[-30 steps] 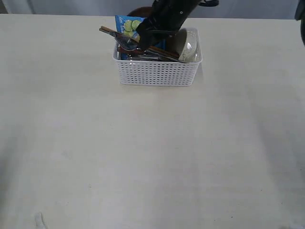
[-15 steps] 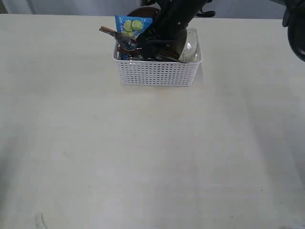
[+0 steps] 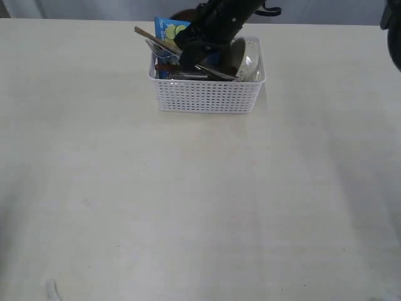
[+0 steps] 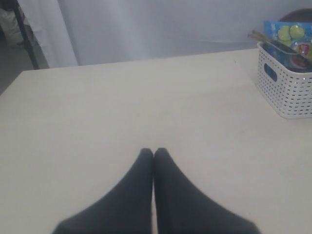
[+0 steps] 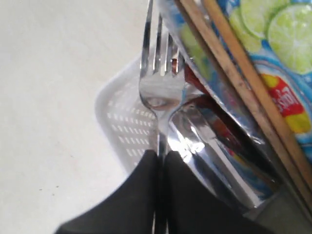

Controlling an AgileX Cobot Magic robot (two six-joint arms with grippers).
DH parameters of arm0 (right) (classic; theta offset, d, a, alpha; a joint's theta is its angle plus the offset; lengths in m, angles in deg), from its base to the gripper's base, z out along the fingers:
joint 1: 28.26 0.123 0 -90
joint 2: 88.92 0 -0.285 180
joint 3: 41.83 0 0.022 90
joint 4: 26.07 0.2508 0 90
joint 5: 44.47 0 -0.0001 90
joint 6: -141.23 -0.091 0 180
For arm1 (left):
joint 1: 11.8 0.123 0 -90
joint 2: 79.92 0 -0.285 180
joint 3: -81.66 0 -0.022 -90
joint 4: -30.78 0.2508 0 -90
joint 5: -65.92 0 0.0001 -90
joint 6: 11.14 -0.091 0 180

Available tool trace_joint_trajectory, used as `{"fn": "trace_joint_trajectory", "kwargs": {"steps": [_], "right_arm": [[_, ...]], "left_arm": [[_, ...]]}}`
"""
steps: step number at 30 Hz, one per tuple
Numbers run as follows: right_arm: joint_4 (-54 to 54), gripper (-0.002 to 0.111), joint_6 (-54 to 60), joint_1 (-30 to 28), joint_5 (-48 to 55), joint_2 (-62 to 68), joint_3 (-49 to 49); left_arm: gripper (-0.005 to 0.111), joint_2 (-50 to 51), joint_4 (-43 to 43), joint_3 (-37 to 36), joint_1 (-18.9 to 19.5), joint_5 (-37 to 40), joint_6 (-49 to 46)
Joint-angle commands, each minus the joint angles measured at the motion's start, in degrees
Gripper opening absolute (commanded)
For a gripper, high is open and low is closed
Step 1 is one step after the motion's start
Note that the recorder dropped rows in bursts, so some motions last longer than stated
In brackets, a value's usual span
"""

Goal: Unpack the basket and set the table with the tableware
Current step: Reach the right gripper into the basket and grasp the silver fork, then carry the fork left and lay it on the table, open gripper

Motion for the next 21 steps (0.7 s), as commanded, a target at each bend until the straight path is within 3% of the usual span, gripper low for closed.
{"fn": "trace_joint_trajectory", "kwargs": {"steps": [1,10,15,21], "right_arm": [[4.5,-0.001,2.5,-0.2,4.5,-1.4,1.6],[8.5,-0.001,1.7,-0.2,7.0,-2.6,2.1],[7.8,-0.001,-8.8,0.6,7.0,-5.8,2.1],[-3.6,-0.001,-21.5,4.8,7.0,-10.8,1.6]], "left_arm": [[0.000,-0.1,0.1,-0.1,-0.4,0.0,0.1],[0.000,-0.1,0.1,-0.1,-0.4,0.0,0.1],[0.000,-0.1,0.1,-0.1,-0.4,0.0,0.1],[0.000,-0.1,0.1,-0.1,-0.4,0.0,0.1]]}}
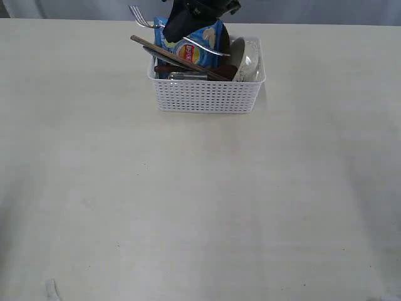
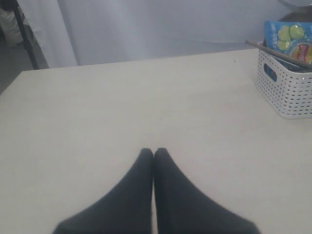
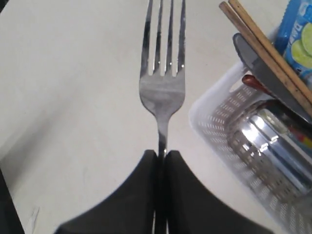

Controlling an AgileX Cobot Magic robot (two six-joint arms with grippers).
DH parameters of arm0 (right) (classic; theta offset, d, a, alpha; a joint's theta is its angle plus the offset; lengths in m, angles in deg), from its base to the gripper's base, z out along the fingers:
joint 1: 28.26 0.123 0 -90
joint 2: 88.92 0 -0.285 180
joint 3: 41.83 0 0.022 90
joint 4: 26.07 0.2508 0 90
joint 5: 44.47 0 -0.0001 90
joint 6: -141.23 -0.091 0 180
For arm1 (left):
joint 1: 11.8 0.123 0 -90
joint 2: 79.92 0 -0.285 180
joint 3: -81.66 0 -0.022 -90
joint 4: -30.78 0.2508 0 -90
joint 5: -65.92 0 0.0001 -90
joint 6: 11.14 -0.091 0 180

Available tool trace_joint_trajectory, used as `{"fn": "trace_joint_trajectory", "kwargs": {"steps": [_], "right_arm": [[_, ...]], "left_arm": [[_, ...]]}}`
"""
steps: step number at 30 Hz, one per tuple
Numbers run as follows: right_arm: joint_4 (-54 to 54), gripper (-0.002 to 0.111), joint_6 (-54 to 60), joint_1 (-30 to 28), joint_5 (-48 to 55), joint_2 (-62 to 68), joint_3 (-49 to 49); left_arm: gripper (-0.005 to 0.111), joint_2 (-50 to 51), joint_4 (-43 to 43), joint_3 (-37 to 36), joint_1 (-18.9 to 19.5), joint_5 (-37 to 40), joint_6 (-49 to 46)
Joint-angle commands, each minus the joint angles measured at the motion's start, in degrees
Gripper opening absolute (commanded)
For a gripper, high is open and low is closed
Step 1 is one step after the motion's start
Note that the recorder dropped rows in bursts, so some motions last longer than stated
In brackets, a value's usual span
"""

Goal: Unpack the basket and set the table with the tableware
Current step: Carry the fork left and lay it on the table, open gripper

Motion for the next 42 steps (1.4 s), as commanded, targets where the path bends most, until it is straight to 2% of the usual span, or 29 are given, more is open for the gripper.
{"fn": "trace_joint_trajectory", "kwargs": {"steps": [1,3,6,12,15,17,21,27,33,38,42], "right_arm": [[-8.5,-0.001,-9.9,4.4,0.4,-4.4,-0.6],[-10.6,-0.001,-13.9,6.8,0.4,-6.1,-2.5],[-12.6,-0.001,-20.3,11.2,-6.4,-8.4,-7.5],[-14.3,-0.001,-32.3,21.6,-29.7,-10.2,-20.4],[-21.8,-0.001,-43.7,25.9,-41.5,-9.5,-26.2],[-31.1,-0.001,-56.4,27.6,-46.3,-8.2,-29.3],[-48.5,-0.001,-77.5,28.3,-44.2,-5.1,-30.4],[-52.5,-0.001,-85.8,28.9,-42.3,-3.3,-30.4],[-68.4,-0.001,-105.8,32.4,-42.1,-1.7,-30.4],[-73.4,-0.001,-111.7,34.5,-42.3,0.2,-30.3],[-73.5,-0.001,-111.8,34.8,-43.6,1.5,-30.3]], "left_arm": [[0.000,-0.1,0.1,-0.1,-0.4,0.0,0.1],[0.000,-0.1,0.1,-0.1,-0.4,0.0,0.1],[0.000,-0.1,0.1,-0.1,-0.4,0.0,0.1],[0.000,-0.1,0.1,-0.1,-0.4,0.0,0.1],[0.000,-0.1,0.1,-0.1,-0.4,0.0,0.1],[0.000,-0.1,0.1,-0.1,-0.4,0.0,0.1],[0.000,-0.1,0.1,-0.1,-0.4,0.0,0.1],[0.000,-0.1,0.1,-0.1,-0.4,0.0,0.1],[0.000,-0.1,0.1,-0.1,-0.4,0.0,0.1],[0.000,-0.1,0.1,-0.1,-0.4,0.0,0.1],[0.000,-0.1,0.1,-0.1,-0.4,0.0,0.1]]}}
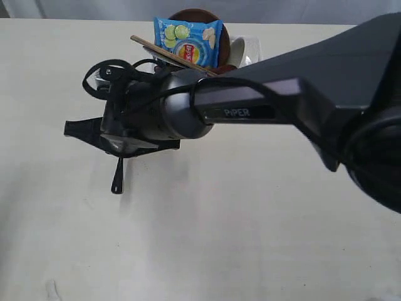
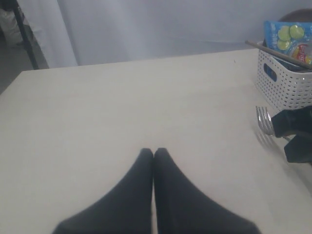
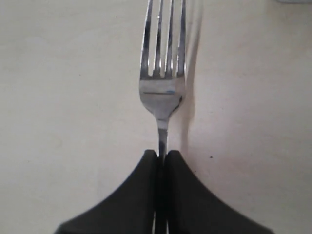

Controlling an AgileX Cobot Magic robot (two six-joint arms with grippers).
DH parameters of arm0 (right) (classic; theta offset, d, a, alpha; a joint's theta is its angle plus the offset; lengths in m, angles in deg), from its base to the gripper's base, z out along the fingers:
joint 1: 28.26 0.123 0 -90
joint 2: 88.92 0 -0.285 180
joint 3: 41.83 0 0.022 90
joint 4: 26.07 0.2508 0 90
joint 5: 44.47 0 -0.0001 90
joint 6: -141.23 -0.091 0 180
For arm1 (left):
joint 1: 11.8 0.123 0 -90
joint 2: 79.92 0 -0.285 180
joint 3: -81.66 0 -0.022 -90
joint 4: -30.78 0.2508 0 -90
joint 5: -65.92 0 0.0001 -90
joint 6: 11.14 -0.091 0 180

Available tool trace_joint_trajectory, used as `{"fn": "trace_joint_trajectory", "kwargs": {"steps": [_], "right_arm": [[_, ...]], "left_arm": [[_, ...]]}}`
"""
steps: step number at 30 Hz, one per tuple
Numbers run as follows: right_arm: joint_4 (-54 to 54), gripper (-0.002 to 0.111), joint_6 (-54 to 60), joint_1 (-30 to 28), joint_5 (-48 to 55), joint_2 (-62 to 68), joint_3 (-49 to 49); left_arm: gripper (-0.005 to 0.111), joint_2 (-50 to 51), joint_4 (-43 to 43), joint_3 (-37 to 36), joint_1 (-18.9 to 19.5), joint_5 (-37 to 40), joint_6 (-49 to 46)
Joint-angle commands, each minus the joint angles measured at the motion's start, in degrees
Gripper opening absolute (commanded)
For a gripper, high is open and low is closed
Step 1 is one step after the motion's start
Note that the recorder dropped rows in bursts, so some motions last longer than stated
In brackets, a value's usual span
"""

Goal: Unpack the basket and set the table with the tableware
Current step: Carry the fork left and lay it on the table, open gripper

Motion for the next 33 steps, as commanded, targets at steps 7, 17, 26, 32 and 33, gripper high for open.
{"fn": "trace_joint_trajectory", "kwargs": {"steps": [7,17,26,32,33], "right_arm": [[-1.8,-0.001,-3.8,0.2,-5.5,1.3,0.1],[-3.2,-0.001,-7.5,6.3,0.4,2.0,0.1],[-4.5,0.000,-8.8,5.4,1.3,2.6,0.1],[-4.5,0.000,-8.8,5.4,0.4,2.6,0.1],[-4.5,0.000,-8.7,5.4,0.0,2.6,0.1]], "left_arm": [[0.000,-0.1,-0.2,-0.1,-0.4,0.0,0.1],[0.000,-0.1,-0.2,-0.1,-0.4,0.0,0.1],[0.000,-0.1,-0.1,-0.1,-0.4,0.0,0.1],[0.000,-0.1,-0.1,-0.1,-0.4,0.0,0.1],[0.000,-0.1,-0.1,-0.1,-0.4,0.0,0.1]]}}
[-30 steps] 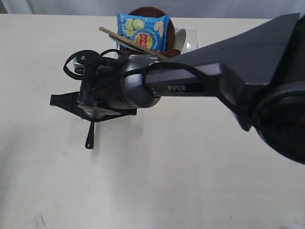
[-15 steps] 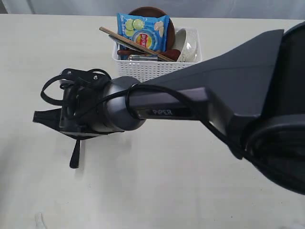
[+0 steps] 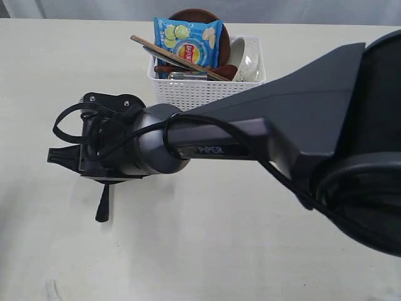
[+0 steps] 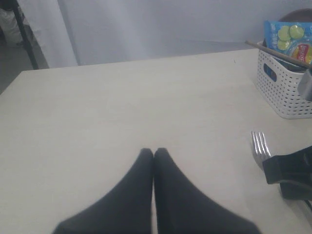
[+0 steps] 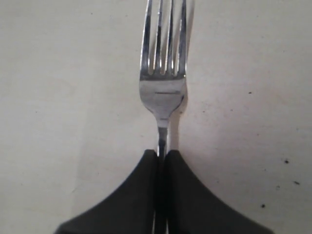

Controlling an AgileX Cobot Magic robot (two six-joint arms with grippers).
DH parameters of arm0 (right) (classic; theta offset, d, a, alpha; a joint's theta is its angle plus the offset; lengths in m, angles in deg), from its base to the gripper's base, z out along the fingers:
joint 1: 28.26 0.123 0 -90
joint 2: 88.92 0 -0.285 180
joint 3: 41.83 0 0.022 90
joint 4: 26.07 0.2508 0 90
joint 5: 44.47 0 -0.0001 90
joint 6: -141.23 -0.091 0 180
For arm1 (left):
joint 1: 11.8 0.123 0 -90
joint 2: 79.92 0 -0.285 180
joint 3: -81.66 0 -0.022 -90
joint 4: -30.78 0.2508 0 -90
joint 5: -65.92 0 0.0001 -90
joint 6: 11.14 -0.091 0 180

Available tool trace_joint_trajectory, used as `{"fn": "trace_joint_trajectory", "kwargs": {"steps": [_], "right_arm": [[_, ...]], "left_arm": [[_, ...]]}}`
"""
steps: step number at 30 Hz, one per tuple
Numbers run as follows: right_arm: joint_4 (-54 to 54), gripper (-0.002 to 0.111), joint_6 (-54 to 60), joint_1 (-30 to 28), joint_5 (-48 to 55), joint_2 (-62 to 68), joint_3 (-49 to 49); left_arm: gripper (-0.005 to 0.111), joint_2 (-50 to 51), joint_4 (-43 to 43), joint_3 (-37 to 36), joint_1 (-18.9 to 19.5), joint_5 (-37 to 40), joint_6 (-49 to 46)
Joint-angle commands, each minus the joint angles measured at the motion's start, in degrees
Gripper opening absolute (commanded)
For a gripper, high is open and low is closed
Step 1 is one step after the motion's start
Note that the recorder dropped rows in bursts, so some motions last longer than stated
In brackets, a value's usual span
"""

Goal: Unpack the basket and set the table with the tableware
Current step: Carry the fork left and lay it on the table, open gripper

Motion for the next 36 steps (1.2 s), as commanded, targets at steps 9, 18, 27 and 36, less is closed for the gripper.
{"fn": "trace_joint_trajectory", "kwargs": {"steps": [9,18,27,36], "right_arm": [[-0.5,0.000,0.2,-0.4,-0.8,0.3,0.1],[-0.5,0.000,0.2,-0.4,2.6,0.3,0.1],[-0.5,0.015,1.9,-0.4,2.4,0.3,0.1],[1.4,0.046,1.7,-0.4,1.7,0.3,0.1]], "left_arm": [[0.000,-0.1,-0.1,-0.1,-0.4,0.0,0.1],[0.000,-0.1,-0.1,-0.1,-0.4,0.0,0.1],[0.000,-0.1,-0.1,-0.1,-0.4,0.0,0.1],[0.000,-0.1,-0.1,-0.1,-0.4,0.0,0.1]]}}
